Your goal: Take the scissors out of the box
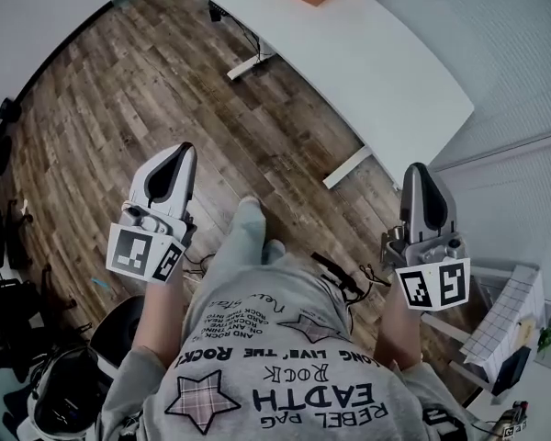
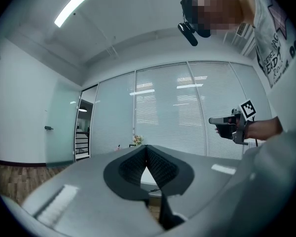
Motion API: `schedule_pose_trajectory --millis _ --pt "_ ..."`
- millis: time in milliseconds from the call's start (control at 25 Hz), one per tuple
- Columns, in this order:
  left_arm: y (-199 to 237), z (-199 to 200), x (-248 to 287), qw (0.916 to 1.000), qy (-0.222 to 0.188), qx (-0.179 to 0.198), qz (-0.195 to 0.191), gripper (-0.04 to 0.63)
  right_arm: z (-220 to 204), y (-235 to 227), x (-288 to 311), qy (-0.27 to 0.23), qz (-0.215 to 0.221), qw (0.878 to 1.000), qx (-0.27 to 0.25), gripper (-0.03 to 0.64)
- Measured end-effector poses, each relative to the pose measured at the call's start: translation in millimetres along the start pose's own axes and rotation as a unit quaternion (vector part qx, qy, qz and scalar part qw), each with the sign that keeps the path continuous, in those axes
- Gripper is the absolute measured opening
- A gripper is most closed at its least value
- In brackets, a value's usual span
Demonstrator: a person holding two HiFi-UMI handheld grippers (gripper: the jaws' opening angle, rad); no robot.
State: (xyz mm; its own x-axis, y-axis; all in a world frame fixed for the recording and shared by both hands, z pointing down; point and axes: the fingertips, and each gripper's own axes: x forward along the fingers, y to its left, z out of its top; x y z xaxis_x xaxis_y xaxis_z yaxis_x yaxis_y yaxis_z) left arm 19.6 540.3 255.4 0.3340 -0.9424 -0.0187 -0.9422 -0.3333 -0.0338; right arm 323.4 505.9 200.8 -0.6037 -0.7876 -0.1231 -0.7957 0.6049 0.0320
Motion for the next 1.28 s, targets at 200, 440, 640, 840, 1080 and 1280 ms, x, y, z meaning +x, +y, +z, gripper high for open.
schedule_pose_trajectory --millis 200,440,640,840,1080,1280 --pt "24 6 24 1.0 -0.009 0.002 -0.002 0.009 6 -4 34 -0.003 0.002 1.0 -0.007 0.015" --pt "59 13 70 0.9996 -0.024 -0.002 -0.012 0.009 -2 -5 95 0.006 0.011 1.0 -0.008 0.015" --pt "96 15 115 0.9995 -0.026 -0.004 -0.02 0.009 -12 -15 152 0.018 0.01 1.0 -0.012 0.015" --pt "133 11 158 0.9992 -0.022 -0.007 -0.034 0.009 -17 -22 208 0.02 0.007 1.0 -0.013 0.015" --pt "177 15 199 0.9982 -0.032 -0.012 -0.05 0.009 -18 -22 269 0.017 0.002 1.0 -0.017 0.015" --pt "210 21 226 0.9974 -0.038 -0.006 -0.061 0.009 -13 -18 308 0.01 -0.006 1.0 -0.02 0.015"
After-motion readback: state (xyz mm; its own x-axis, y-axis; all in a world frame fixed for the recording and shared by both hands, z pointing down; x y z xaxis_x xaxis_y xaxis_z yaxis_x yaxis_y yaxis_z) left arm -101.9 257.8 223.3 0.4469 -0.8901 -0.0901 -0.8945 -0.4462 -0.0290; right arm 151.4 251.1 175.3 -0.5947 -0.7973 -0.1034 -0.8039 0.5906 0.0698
